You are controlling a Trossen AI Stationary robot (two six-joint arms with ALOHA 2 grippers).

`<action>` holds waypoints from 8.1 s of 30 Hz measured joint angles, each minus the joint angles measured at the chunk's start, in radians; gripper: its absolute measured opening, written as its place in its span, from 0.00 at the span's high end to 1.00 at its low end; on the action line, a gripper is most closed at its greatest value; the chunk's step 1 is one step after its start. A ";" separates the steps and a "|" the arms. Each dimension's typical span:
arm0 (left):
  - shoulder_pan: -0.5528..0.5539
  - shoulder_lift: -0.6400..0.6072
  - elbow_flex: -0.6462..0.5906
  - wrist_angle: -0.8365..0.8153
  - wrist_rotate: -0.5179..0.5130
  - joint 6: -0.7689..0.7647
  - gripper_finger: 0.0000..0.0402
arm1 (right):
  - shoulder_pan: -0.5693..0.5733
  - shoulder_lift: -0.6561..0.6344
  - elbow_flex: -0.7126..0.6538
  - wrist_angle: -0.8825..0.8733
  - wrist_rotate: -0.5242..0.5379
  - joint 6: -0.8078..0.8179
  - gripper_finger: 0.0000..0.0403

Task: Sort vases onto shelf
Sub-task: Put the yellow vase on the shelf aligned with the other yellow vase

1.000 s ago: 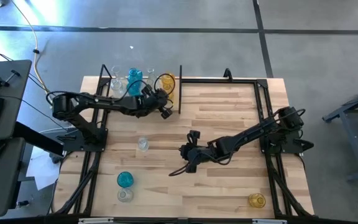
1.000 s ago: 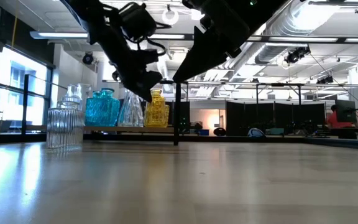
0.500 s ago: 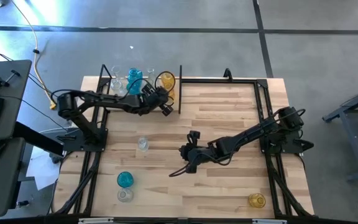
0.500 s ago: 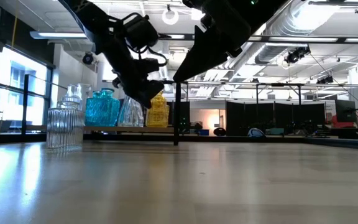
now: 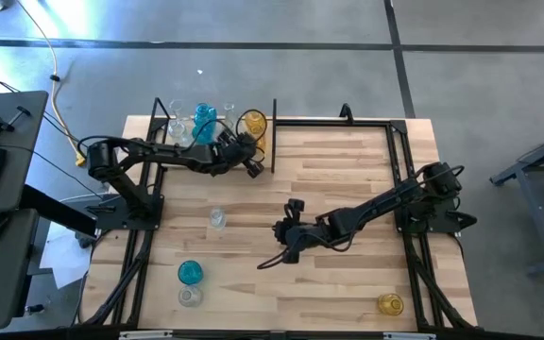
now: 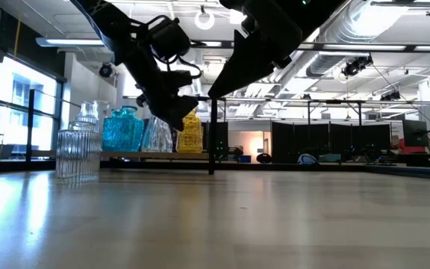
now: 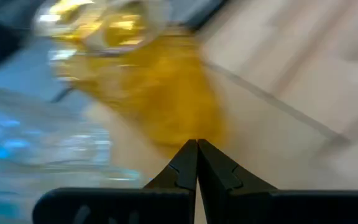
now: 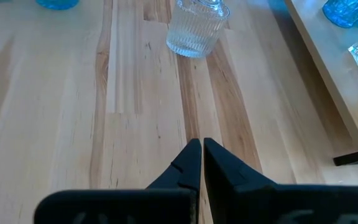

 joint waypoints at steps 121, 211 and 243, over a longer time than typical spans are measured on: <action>-0.409 -0.293 -0.349 0.510 0.062 -0.011 1.00 | 0.781 -0.042 0.173 -0.975 -0.571 2.005 0.35; -0.458 -0.565 -0.536 0.623 0.069 0.032 1.00 | -0.331 0.329 0.688 -0.851 -0.420 -0.193 0.67; -0.459 -0.565 -0.536 0.611 0.143 0.051 1.00 | -0.072 0.152 0.561 -0.770 -0.008 -0.114 0.96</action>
